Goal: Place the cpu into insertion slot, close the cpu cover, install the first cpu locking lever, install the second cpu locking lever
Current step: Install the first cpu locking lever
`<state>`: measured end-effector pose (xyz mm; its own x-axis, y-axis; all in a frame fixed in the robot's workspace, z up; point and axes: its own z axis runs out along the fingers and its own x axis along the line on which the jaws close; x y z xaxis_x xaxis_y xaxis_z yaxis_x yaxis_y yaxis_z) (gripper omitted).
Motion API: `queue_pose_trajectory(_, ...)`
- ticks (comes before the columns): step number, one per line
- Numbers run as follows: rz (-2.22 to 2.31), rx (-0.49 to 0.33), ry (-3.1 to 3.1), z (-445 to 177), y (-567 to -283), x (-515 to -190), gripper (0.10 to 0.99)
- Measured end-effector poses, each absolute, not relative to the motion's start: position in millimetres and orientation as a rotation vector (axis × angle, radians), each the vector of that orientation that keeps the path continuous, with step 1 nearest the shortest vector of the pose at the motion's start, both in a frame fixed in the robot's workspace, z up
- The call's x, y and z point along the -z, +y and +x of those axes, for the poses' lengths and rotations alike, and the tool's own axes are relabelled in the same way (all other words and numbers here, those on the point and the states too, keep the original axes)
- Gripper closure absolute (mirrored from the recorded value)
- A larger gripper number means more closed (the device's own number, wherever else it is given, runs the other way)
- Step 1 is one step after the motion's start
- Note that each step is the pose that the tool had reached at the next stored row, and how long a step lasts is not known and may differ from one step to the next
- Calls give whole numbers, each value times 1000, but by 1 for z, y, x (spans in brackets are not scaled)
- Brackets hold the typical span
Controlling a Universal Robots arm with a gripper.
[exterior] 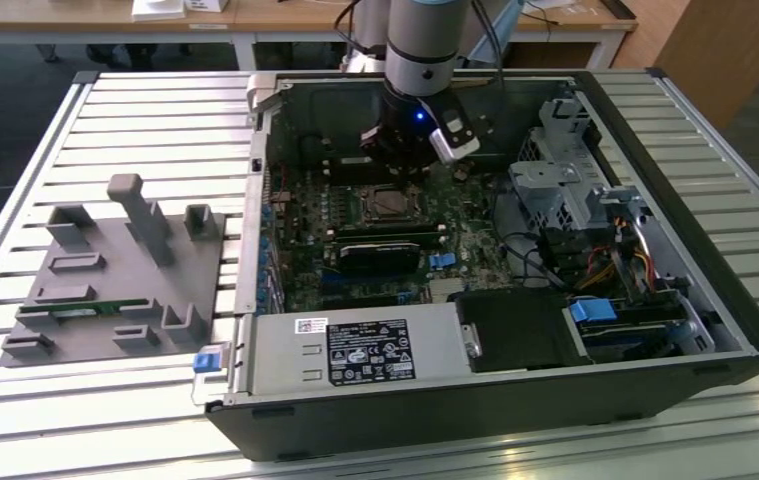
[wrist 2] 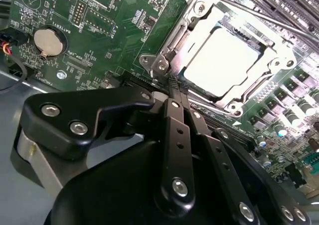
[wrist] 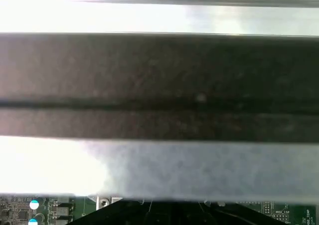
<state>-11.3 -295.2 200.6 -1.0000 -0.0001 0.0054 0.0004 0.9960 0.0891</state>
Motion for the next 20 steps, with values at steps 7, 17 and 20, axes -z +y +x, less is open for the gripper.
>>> queue_pose_trajectory(7, 0, 92, -3135, -11, -295, -199, 980)
queue_pose_trajectory(17, 0, 96, -3135, -9, -292, -196, 980)
queue_pose_trajectory(20, 0, 114, -3135, -9, -291, -196, 980)
